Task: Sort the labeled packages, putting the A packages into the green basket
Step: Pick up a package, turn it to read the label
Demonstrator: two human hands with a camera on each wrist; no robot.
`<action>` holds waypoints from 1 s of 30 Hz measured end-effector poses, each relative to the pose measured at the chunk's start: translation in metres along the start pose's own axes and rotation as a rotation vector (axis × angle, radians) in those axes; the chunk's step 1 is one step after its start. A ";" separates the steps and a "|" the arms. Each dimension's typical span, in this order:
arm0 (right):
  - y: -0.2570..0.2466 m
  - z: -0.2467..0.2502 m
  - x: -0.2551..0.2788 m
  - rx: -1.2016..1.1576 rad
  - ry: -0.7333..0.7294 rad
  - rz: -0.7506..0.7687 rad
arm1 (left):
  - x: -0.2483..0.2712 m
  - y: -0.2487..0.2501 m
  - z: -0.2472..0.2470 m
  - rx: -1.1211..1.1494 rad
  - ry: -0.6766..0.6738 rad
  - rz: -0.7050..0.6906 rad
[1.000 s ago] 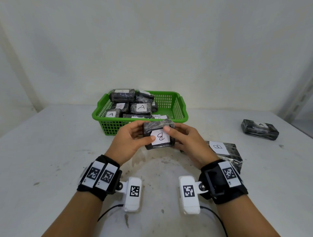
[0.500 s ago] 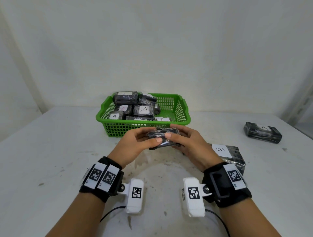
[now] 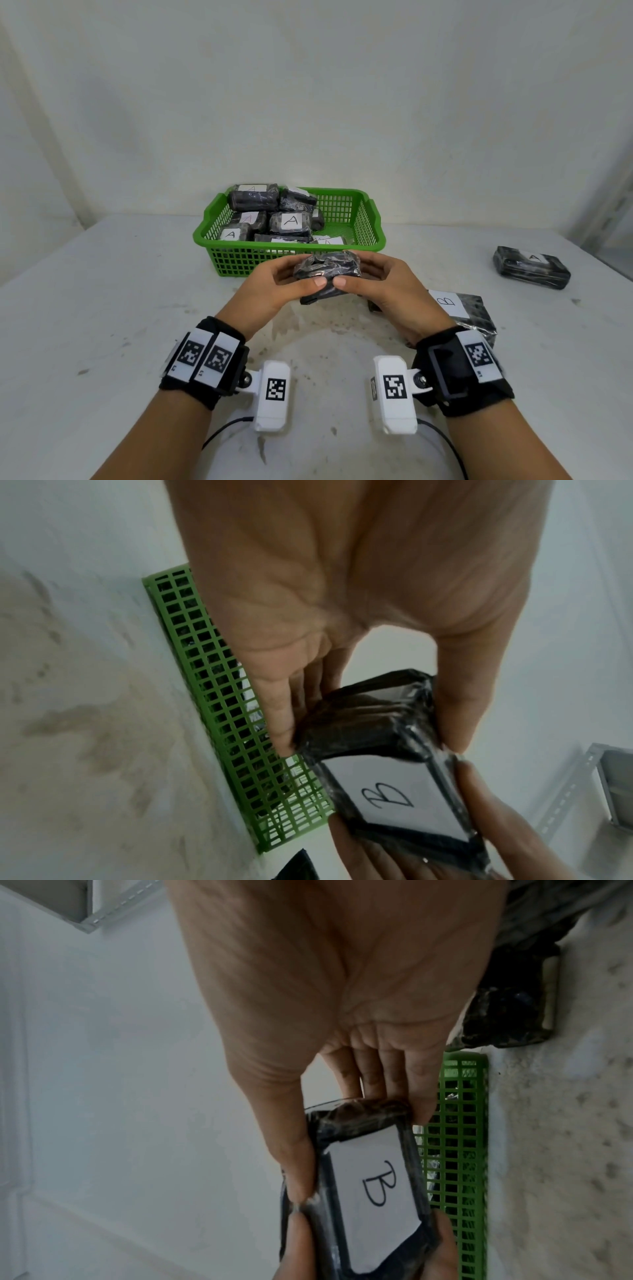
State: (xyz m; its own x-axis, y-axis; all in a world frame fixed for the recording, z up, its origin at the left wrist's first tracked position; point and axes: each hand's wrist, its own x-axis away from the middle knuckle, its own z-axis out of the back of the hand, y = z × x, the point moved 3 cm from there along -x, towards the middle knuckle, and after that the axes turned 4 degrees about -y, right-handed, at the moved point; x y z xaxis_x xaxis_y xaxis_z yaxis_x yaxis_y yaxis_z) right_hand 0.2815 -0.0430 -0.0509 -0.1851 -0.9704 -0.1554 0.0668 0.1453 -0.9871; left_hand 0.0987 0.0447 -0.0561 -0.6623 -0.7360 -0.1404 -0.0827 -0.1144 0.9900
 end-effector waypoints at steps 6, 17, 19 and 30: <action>-0.002 -0.003 0.001 -0.011 -0.030 -0.002 | 0.004 0.007 0.000 -0.026 -0.015 -0.042; 0.005 -0.006 0.000 -0.164 -0.019 -0.175 | 0.007 0.008 -0.001 -0.064 -0.076 -0.145; 0.008 -0.004 0.000 -0.145 0.018 -0.157 | 0.007 0.008 -0.003 -0.061 -0.096 -0.100; 0.004 -0.006 0.001 -0.036 0.063 -0.103 | 0.003 0.003 -0.002 -0.105 0.011 -0.039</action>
State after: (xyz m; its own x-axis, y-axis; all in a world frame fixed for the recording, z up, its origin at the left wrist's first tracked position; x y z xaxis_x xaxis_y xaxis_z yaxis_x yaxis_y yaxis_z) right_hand 0.2762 -0.0418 -0.0552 -0.2500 -0.9667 -0.0540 0.0090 0.0535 -0.9985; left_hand 0.0979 0.0406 -0.0533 -0.6520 -0.7366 -0.1796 -0.0296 -0.2120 0.9768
